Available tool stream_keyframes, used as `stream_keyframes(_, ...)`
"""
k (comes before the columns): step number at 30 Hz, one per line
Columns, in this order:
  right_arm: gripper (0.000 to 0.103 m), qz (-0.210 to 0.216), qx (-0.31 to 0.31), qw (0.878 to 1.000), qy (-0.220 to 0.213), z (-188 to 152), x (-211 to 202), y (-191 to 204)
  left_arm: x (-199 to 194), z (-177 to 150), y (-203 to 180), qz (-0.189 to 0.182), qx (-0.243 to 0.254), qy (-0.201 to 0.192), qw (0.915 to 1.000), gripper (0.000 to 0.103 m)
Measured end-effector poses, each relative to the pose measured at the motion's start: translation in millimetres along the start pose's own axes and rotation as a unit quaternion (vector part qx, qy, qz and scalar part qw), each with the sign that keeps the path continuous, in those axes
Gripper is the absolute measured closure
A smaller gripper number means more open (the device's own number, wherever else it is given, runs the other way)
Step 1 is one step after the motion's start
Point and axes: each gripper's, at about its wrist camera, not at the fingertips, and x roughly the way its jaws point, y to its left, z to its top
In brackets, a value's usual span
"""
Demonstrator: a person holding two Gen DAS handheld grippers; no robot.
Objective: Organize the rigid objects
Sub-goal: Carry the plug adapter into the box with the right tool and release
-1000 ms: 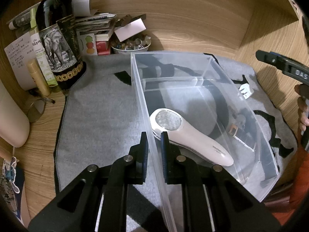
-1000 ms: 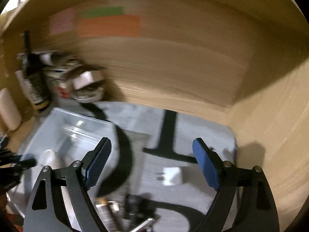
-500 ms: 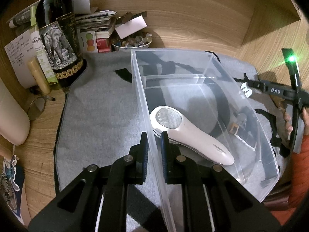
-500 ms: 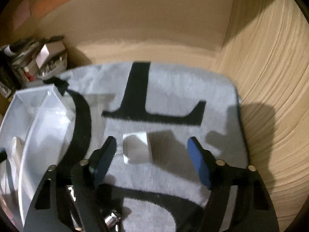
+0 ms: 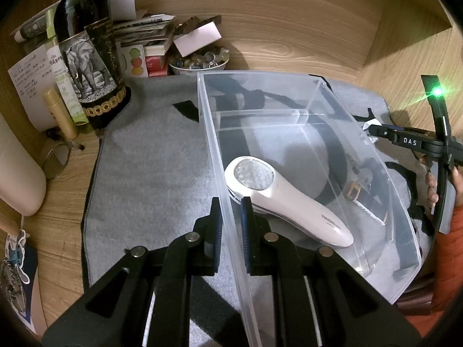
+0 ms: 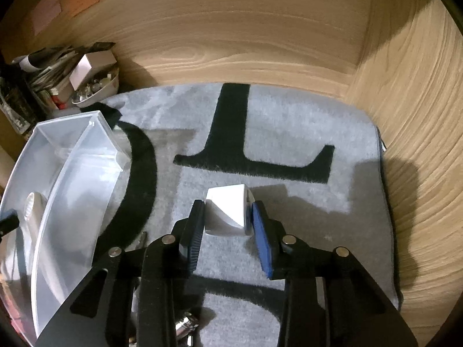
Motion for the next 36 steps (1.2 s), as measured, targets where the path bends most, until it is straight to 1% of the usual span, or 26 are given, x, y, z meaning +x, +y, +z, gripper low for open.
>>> stream_keyframes(8, 0.073, 0.001, -0.02, 0.999, -0.048, 9.6, -33.6, 15.3, 0.0, 0.0, -0.7, 0.001, 0.0, 0.0, 1.0, 0.09)
stream_keyframes(12, 0.073, 0.012, -0.033, 0.997, -0.075, 17.2, -51.5, 29.1, -0.1, 0.2, -1.0, 0.0, 0.0, -0.001, 1.0, 0.09)
stream_keyframes(18, 0.073, 0.035, -0.065, 0.99, -0.118, 26.0, -77.9, 57.7, 0.2, 0.8, -1.7, -0.001, 0.0, -0.001, 1.0, 0.09)
stream_keyframes(22, 0.073, 0.055, -0.085, 0.986, -0.133, 29.6, -87.0, 78.8, 0.1, 0.5, -1.5, -0.001, -0.001, -0.001, 1.0, 0.09)
stream_keyframes(28, 0.073, 0.086, -0.115, 0.981, -0.133, 30.1, -85.5, 108.5, 0.6, 1.4, -2.4, -0.001, -0.001, -0.001, 1.0, 0.09)
stream_keyframes(32, 0.073, 0.103, -0.131, 0.979, -0.12, 29.3, -76.0, 126.5, 0.4, 1.1, -2.0, -0.001, -0.001, -0.001, 1.0, 0.09)
stream_keyframes(36, 0.073, 0.11, -0.142, 0.978, -0.102, 26.2, -64.9, 137.7, 0.4, 1.1, -1.9, -0.001, -0.002, -0.001, 1.0, 0.09)
